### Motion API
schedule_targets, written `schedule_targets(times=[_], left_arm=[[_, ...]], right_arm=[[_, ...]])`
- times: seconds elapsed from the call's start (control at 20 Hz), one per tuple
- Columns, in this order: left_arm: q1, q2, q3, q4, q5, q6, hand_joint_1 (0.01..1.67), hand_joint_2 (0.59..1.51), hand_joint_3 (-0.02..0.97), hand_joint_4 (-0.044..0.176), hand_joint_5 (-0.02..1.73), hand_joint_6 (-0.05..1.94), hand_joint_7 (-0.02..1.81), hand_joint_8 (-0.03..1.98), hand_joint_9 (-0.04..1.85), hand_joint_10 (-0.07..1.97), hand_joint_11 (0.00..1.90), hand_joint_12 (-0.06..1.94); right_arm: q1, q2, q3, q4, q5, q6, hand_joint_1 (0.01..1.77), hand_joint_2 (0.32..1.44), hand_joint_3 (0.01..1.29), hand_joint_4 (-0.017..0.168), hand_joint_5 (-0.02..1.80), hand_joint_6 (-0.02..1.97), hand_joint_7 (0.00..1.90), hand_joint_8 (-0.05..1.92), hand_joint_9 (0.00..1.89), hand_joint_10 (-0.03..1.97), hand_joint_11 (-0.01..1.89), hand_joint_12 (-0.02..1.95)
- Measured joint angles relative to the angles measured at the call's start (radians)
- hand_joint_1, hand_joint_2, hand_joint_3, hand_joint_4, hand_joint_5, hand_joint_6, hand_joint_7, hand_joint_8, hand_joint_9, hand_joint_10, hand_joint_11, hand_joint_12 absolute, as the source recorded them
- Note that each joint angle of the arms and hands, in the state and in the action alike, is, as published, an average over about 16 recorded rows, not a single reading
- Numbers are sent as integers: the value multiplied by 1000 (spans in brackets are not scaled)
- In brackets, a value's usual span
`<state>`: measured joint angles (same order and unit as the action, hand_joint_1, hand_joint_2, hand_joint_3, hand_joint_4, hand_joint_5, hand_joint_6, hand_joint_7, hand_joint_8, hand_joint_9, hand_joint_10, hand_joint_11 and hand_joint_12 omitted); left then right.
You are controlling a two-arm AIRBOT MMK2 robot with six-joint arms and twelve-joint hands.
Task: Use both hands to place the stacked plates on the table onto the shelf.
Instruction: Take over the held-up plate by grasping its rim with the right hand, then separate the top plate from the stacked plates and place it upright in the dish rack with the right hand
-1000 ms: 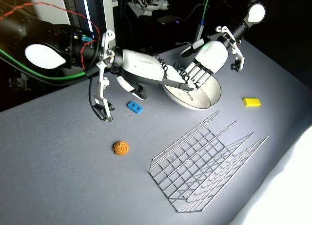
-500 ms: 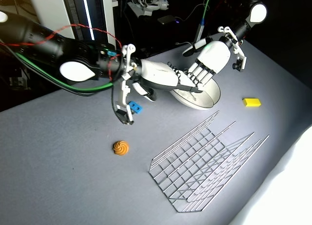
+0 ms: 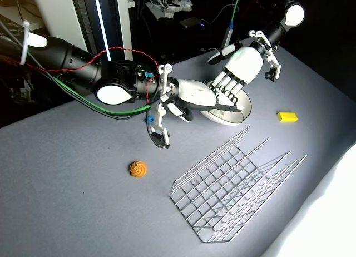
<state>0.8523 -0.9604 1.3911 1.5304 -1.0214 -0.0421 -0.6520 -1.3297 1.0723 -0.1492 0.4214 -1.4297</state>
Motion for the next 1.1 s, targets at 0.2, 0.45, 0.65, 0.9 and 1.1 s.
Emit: schedule_targets(times=[0.2, 0.45, 0.65, 0.9, 1.1], left_arm=[[-1, -1, 2, -1, -2, -5, 25, 1101, 21, -3, 11, -10, -8, -13, -19, -17, 15, -13], [-6, 0, 4, 1, -3, -10, 25, 1102, 21, -4, 8, -3, -5, -10, -14, -13, 15, -10], [-21, 7, 4, 1, -4, -16, 25, 1102, 21, -3, 8, 4, 1, -3, -8, -7, 15, -6], [-52, 31, 4, 0, -5, -30, 26, 1103, 21, -2, 8, 14, 10, 6, 4, 1, 15, -1], [-79, 62, 4, 3, -10, -42, 25, 1107, 21, -1, 16, 19, 18, 13, 13, 8, 16, -1]], right_arm=[[2, -20, 20, -4, 12, -5, 1074, 1146, 13, 5, 328, 64, 312, 64, 297, 122, 88, 818], [4, -28, 27, -11, 30, -12, 1073, 1149, 12, 1, 528, 270, 524, 360, 516, 548, 233, 1332], [5, -30, 27, -15, 44, -17, 1067, 1130, 12, -3, 637, 462, 677, 753, 659, 917, 354, 1616], [8, -30, 27, -17, 56, -22, 1077, 1091, 12, -8, 664, 699, 755, 1222, 722, 1354, 501, 1753], [13, -28, 24, -13, 59, -23, 1085, 1082, 12, -7, 666, 781, 786, 1462, 727, 1533, 543, 1796]])
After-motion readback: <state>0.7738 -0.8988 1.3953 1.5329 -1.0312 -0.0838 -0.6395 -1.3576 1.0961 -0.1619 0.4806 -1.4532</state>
